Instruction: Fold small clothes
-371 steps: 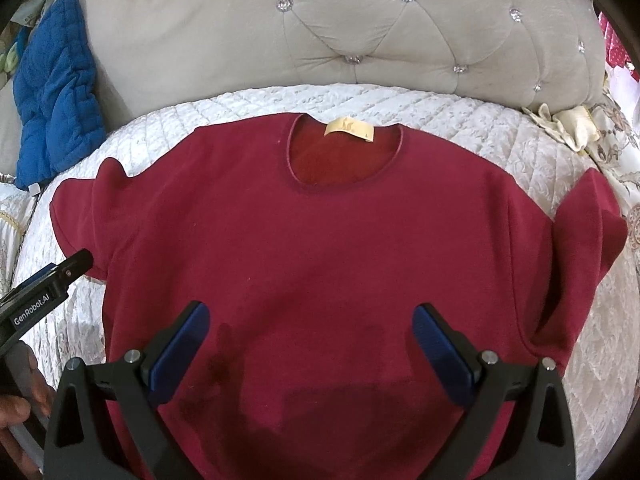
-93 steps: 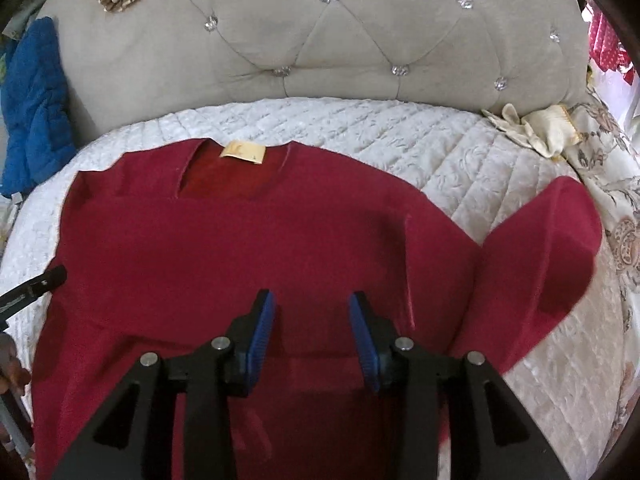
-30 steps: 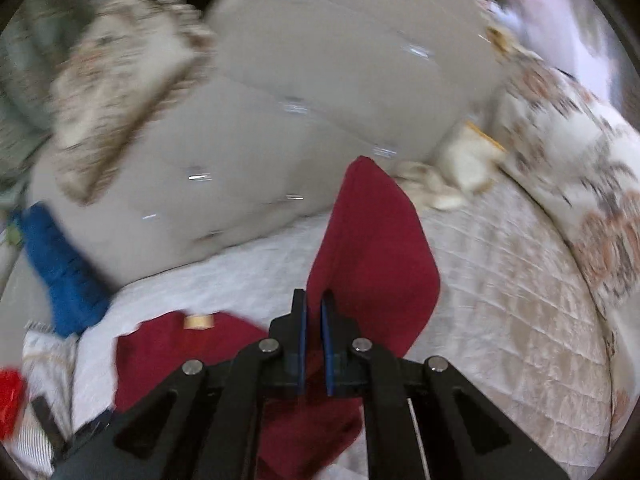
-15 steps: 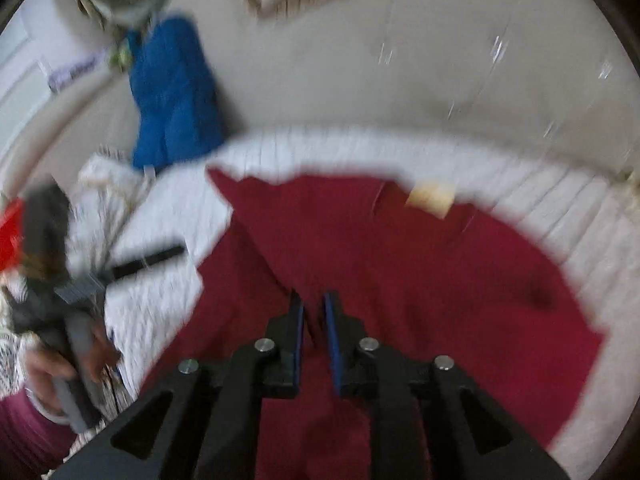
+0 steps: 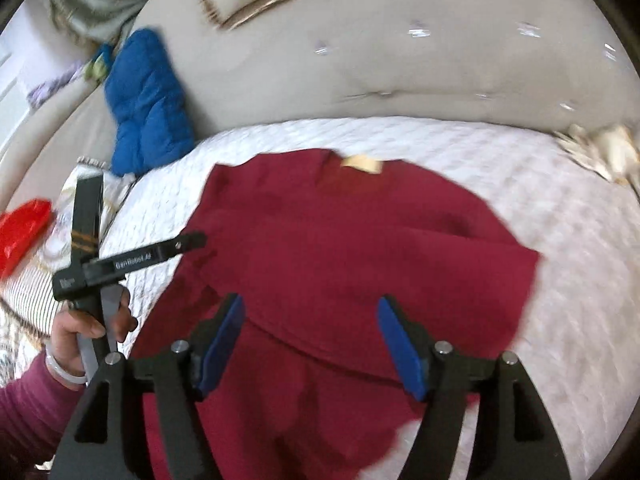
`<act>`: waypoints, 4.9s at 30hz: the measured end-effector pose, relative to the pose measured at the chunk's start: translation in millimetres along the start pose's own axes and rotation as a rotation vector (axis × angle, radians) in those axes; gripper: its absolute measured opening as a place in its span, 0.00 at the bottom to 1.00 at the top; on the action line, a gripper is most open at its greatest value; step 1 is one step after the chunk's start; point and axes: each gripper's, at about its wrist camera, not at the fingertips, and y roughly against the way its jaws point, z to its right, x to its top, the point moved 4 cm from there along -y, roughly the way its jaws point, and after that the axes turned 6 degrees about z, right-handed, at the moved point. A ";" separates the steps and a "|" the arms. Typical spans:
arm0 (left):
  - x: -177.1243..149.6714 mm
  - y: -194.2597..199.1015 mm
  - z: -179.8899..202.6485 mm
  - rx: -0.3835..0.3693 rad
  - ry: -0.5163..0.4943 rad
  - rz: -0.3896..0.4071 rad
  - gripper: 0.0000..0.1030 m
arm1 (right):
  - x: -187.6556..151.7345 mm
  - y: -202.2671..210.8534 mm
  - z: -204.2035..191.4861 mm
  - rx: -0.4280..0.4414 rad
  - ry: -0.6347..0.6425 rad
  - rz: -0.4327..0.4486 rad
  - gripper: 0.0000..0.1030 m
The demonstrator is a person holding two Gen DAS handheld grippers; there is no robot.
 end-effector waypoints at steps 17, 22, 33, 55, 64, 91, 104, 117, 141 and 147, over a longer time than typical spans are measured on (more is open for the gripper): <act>62.6 50.0 6.9 0.020 -0.035 0.185 0.00 | 0.3 -7.4 116.3 -0.161 -0.333 0.014 0.75; 45.7 33.4 -5.9 0.058 -0.042 0.150 0.00 | 12.4 -41.3 119.9 -0.068 -0.406 0.044 0.67; 17.8 -6.1 -22.5 0.106 -0.008 0.070 0.00 | 17.7 -20.8 105.0 -0.242 -0.247 0.052 0.28; 18.6 -7.0 -22.4 0.123 0.011 0.051 0.00 | -6.6 -10.5 111.4 -0.123 -0.360 0.048 0.73; 10.3 -13.4 -18.4 0.110 -0.015 0.010 0.08 | 4.3 -32.7 110.8 -0.332 -0.205 0.035 0.10; -29.5 69.0 -25.5 0.151 -0.082 0.035 0.10 | -53.2 22.9 16.8 -0.236 -0.080 -0.030 0.54; -55.7 93.7 -14.5 0.125 -0.112 0.023 0.11 | -70.3 5.9 33.9 -0.188 -0.176 -0.118 0.60; -91.2 134.5 -24.5 0.056 -0.115 -0.036 0.11 | -108.5 137.7 20.4 -0.130 -0.092 -0.128 0.68; -191.3 168.9 -84.9 -0.123 0.121 -0.219 0.24 | -197.8 67.1 -48.8 -0.009 0.018 -0.411 0.80; -195.4 175.3 -88.1 -0.213 0.164 -0.254 0.24 | -200.8 52.9 -56.0 -0.010 0.053 -0.464 0.80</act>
